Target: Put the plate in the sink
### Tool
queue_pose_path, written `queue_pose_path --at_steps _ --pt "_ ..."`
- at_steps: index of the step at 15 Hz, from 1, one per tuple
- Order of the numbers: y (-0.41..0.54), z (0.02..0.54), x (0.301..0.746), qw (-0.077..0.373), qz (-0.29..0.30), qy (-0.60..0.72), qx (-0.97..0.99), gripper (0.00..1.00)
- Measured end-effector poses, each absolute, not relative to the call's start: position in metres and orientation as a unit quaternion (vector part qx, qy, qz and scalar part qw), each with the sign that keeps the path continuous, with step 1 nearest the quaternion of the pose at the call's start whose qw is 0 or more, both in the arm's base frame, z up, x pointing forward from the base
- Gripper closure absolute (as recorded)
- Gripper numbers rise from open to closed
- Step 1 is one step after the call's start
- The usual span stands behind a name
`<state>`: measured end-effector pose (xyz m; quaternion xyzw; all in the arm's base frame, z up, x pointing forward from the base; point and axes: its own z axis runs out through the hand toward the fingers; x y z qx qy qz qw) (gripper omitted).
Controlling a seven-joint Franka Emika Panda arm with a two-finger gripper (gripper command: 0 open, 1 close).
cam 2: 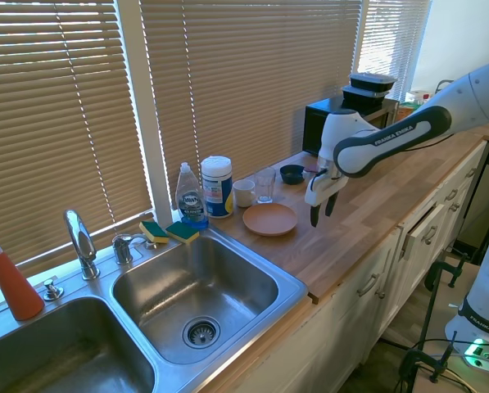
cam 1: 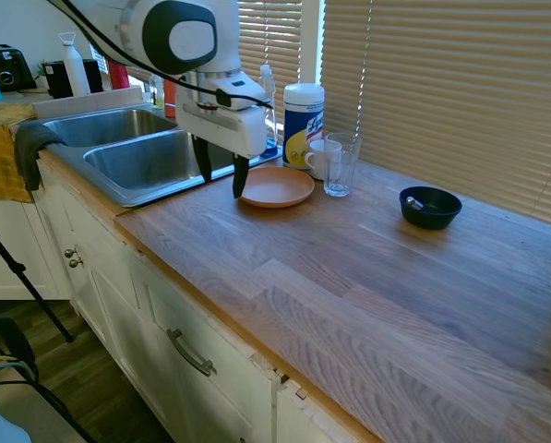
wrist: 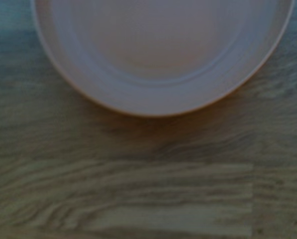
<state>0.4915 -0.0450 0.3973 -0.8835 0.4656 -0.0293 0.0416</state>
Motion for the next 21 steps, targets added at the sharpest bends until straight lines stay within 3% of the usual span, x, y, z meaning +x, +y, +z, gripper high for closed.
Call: queue_pose_path --at_steps 10,15,16,21 --pt "-0.128 0.354 0.598 0.104 -0.018 0.493 -0.863 0.0" --pt "-0.143 0.325 0.627 0.132 -0.014 0.488 -0.863 0.0" --pt "-0.143 0.324 0.63 0.136 -0.015 0.488 -0.862 1.0" --pt "-0.137 0.321 0.633 0.145 -0.012 0.485 -0.862 1.0"
